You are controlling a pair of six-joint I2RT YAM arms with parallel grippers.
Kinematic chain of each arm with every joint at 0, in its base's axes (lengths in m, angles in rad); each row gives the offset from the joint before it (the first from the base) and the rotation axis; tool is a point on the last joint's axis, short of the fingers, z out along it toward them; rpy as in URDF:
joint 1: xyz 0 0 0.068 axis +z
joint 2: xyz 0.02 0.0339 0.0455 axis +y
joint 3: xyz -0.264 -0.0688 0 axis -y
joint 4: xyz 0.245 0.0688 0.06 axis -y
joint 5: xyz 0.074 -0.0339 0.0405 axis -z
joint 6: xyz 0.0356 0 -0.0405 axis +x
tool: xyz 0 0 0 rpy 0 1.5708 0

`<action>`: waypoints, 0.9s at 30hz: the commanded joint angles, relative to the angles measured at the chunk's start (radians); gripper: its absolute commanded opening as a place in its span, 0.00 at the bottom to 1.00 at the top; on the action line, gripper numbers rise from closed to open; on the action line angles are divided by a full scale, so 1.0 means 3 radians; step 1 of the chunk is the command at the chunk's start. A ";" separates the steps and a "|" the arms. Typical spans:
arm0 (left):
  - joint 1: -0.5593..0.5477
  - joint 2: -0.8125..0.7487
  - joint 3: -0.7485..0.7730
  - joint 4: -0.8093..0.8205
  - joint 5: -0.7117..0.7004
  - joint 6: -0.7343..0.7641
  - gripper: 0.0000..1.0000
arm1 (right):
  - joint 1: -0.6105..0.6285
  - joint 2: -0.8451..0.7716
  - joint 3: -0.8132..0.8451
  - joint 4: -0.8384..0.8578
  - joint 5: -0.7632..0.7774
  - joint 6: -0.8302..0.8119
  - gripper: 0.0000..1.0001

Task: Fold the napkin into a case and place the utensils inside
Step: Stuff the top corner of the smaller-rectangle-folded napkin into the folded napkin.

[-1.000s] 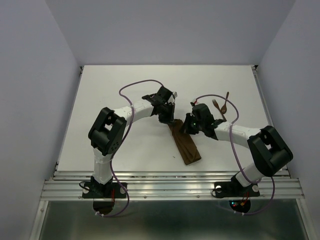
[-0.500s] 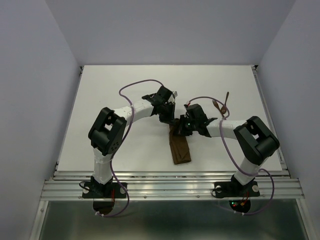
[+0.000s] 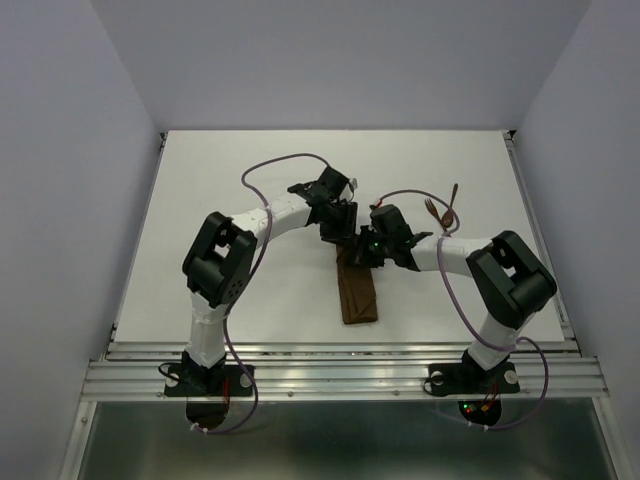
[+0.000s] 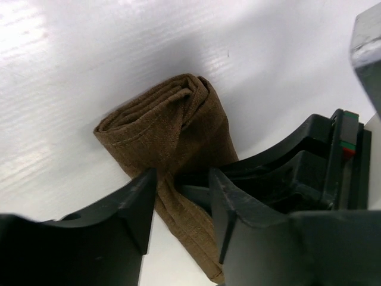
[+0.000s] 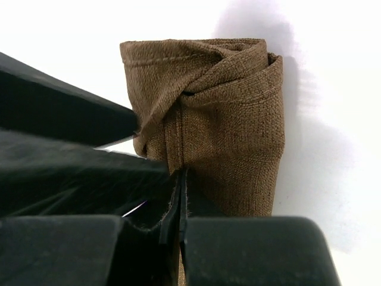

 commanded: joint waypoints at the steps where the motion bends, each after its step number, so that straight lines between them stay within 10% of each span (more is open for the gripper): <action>1: -0.0025 -0.0216 0.0261 -0.0221 -0.0122 0.0164 0.53 | 0.0016 0.0129 0.0211 -0.0072 0.0243 -0.0101 0.01; 12: 0.0286 -0.0686 0.0292 -0.0385 -0.0194 0.0200 0.57 | 0.0016 0.0058 0.0462 -0.0261 0.0452 -0.0337 0.06; 27: 0.1227 -0.1520 -0.0812 0.0045 -0.0005 -0.0004 0.54 | 0.0716 -0.0556 0.0549 -0.1462 0.1255 -0.0363 0.39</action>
